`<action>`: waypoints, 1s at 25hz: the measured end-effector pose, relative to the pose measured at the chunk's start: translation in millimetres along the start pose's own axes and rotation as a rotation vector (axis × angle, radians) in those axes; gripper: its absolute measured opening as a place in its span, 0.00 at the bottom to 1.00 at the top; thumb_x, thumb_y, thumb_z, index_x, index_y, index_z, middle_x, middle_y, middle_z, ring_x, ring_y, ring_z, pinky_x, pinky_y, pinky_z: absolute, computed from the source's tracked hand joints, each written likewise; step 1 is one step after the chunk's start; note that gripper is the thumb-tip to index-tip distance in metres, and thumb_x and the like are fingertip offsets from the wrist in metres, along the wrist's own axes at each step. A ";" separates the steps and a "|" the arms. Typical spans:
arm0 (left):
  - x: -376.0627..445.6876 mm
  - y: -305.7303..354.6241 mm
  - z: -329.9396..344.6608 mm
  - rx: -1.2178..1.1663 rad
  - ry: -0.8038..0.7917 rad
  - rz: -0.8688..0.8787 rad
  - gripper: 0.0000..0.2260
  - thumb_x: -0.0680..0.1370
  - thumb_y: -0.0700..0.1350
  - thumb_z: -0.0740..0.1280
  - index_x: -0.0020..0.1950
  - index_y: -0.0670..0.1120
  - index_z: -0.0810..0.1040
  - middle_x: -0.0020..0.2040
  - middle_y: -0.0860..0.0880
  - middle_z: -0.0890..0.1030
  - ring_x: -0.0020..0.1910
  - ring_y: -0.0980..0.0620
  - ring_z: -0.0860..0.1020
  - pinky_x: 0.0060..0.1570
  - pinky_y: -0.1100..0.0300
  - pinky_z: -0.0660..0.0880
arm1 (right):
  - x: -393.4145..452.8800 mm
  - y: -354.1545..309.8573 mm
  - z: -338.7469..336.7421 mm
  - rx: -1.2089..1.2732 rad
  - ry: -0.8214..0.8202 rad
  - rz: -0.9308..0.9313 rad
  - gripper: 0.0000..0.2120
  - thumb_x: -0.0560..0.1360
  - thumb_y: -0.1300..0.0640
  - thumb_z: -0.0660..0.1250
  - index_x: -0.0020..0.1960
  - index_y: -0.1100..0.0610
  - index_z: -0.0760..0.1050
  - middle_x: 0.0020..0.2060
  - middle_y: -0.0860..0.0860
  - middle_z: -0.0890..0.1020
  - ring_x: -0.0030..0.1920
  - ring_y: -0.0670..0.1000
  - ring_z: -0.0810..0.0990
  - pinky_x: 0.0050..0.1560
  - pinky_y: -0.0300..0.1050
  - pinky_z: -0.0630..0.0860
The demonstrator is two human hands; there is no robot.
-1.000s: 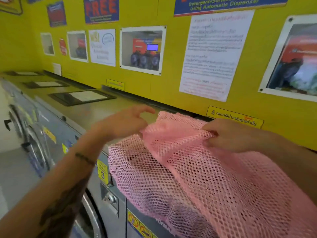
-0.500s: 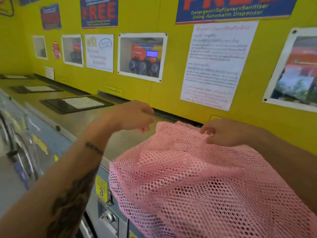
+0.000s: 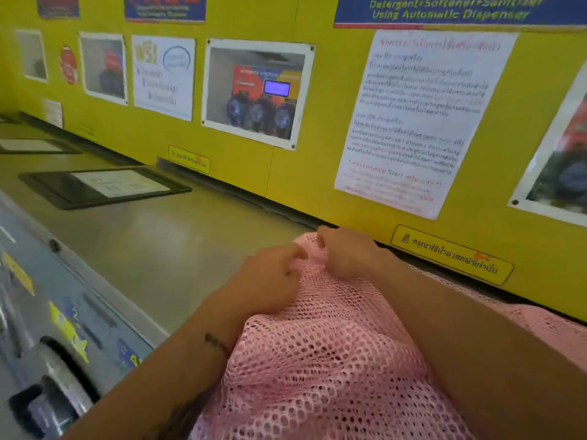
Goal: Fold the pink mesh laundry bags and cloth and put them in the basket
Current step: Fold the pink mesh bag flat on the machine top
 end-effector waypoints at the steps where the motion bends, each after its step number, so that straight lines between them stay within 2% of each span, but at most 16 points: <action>1: 1.4 -0.6 -4.6 -0.052 0.045 -0.003 0.14 0.79 0.44 0.61 0.63 0.52 0.75 0.65 0.50 0.78 0.61 0.50 0.76 0.63 0.55 0.71 | 2.7 3.4 -8.7 -0.053 0.075 0.013 0.14 0.73 0.58 0.66 0.58 0.53 0.70 0.53 0.55 0.79 0.50 0.57 0.77 0.43 0.50 0.73; 4: 0.4 0.8 -17.4 -0.174 0.131 -0.035 0.11 0.80 0.48 0.59 0.60 0.51 0.77 0.61 0.50 0.79 0.58 0.51 0.76 0.61 0.53 0.72 | 2.2 30.0 -51.4 -0.160 0.319 0.138 0.14 0.73 0.60 0.66 0.59 0.57 0.72 0.51 0.56 0.77 0.50 0.58 0.78 0.40 0.49 0.71; 6: -2.9 3.3 -21.0 -0.241 0.110 -0.056 0.13 0.81 0.51 0.56 0.59 0.50 0.77 0.58 0.50 0.79 0.55 0.51 0.76 0.57 0.54 0.72 | -2.0 43.7 -59.7 -0.145 0.332 0.210 0.15 0.73 0.58 0.67 0.59 0.58 0.73 0.53 0.57 0.75 0.51 0.59 0.77 0.41 0.50 0.72; 9: -5.1 3.8 -19.4 -0.263 0.057 -0.082 0.15 0.81 0.55 0.54 0.58 0.51 0.76 0.56 0.50 0.79 0.52 0.52 0.76 0.51 0.55 0.70 | -6.6 30.0 -32.4 0.038 0.184 0.111 0.18 0.75 0.51 0.63 0.62 0.56 0.74 0.59 0.56 0.76 0.57 0.58 0.76 0.51 0.51 0.75; 12: -5.3 -1.3 -12.4 -0.213 0.018 -0.118 0.16 0.81 0.56 0.54 0.60 0.52 0.76 0.59 0.50 0.79 0.54 0.51 0.76 0.52 0.55 0.69 | -22.9 11.1 24.5 0.110 -0.236 -0.009 0.27 0.79 0.42 0.55 0.71 0.56 0.68 0.72 0.55 0.71 0.70 0.56 0.69 0.69 0.52 0.66; 14: -4.4 -4.5 -10.1 -0.194 -0.011 -0.158 0.16 0.80 0.57 0.55 0.60 0.52 0.76 0.59 0.49 0.80 0.55 0.49 0.76 0.56 0.53 0.70 | -34.5 14.0 18.3 0.175 -0.241 -0.005 0.27 0.81 0.43 0.54 0.75 0.56 0.63 0.76 0.54 0.65 0.75 0.55 0.63 0.74 0.50 0.59; 16: -6.2 -2.8 -11.7 -0.229 -0.064 -0.183 0.17 0.79 0.57 0.56 0.59 0.51 0.77 0.57 0.48 0.81 0.55 0.49 0.77 0.60 0.50 0.72 | -49.2 11.9 -5.7 0.221 -0.169 -0.015 0.27 0.82 0.45 0.55 0.78 0.55 0.60 0.78 0.51 0.61 0.77 0.53 0.60 0.74 0.46 0.56; 18: -10.3 4.6 -20.5 -0.173 -0.133 -0.163 0.17 0.79 0.56 0.57 0.61 0.49 0.76 0.59 0.47 0.81 0.55 0.50 0.77 0.61 0.51 0.71 | -66.8 1.9 -19.0 0.235 -0.156 -0.071 0.27 0.81 0.45 0.57 0.77 0.52 0.60 0.78 0.49 0.62 0.76 0.52 0.61 0.72 0.45 0.58; 20: -21.0 15.3 -43.3 -0.091 -0.128 -0.112 0.16 0.79 0.53 0.60 0.64 0.50 0.75 0.60 0.49 0.79 0.54 0.51 0.76 0.55 0.55 0.71 | -89.7 -11.5 -10.8 0.218 -0.237 -0.131 0.26 0.81 0.44 0.57 0.77 0.51 0.62 0.77 0.49 0.64 0.75 0.51 0.63 0.71 0.46 0.59; 22: -42.6 24.4 -75.8 -0.089 -0.048 -0.071 0.15 0.79 0.52 0.63 0.64 0.53 0.74 0.56 0.52 0.78 0.52 0.53 0.77 0.51 0.57 0.71 | -106.7 -13.9 4.5 0.246 -0.262 -0.154 0.24 0.81 0.45 0.58 0.76 0.49 0.63 0.75 0.49 0.66 0.73 0.50 0.66 0.70 0.45 0.60; 24: -74.2 25.5 -98.0 -0.099 0.002 -0.052 0.13 0.78 0.51 0.64 0.63 0.56 0.75 0.52 0.54 0.77 0.49 0.56 0.78 0.48 0.58 0.72 | -116.6 -12.6 -4.5 0.344 -0.148 -0.167 0.21 0.80 0.47 0.61 0.73 0.47 0.66 0.73 0.48 0.70 0.69 0.49 0.70 0.67 0.45 0.64; 25: -92.5 22.8 -99.9 -0.084 -0.028 -0.061 0.14 0.78 0.50 0.64 0.63 0.57 0.74 0.52 0.55 0.77 0.49 0.57 0.78 0.47 0.60 0.72 | -122.8 -13.1 -17.3 0.381 -0.068 -0.175 0.20 0.80 0.48 0.63 0.71 0.46 0.68 0.72 0.47 0.72 0.67 0.48 0.72 0.66 0.47 0.67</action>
Point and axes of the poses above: each hand's wrist, its own x-axis towards the middle knuckle, its own z-axis out of the palm, y = z × x, the point moved 9 cm from there along x, towards the middle knuckle
